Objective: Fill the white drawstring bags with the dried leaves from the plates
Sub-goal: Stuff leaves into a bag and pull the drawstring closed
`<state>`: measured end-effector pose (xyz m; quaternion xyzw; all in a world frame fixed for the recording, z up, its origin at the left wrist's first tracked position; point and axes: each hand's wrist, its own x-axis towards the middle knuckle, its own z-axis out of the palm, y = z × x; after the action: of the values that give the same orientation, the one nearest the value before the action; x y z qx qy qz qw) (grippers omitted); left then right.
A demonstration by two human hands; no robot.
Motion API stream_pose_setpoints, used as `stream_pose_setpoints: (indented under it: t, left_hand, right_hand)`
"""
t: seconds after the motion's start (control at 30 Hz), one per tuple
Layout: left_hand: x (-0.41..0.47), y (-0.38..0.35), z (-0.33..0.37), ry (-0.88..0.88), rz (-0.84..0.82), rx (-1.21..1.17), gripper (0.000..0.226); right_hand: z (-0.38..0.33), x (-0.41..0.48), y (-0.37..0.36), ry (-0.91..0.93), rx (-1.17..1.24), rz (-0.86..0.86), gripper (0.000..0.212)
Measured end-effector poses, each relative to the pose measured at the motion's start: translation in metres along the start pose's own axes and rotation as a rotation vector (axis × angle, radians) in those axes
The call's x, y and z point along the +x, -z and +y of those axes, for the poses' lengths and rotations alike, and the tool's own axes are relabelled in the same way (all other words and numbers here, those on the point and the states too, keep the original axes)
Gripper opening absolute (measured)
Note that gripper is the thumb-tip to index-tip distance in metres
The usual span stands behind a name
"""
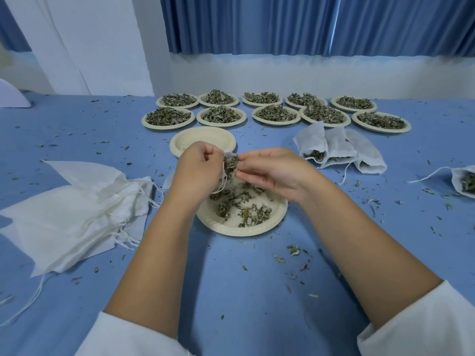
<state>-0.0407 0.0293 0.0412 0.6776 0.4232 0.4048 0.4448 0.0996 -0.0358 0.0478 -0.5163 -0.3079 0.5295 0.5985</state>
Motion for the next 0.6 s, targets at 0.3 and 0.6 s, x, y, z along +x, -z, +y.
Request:
stream_pose_setpoints:
  t: [0.3, 0.6]
  left_hand:
    - [-0.008, 0.003, 0.010, 0.024, -0.158, -0.051, 0.018]
    - [-0.014, 0.014, 0.020, 0.046, -0.335, -0.182, 0.018]
  right_hand:
    - [0.024, 0.007, -0.013, 0.180, -0.244, 0.210, 0.020]
    - [0.024, 0.009, -0.011, 0.005, -0.020, -0.083, 0.005]
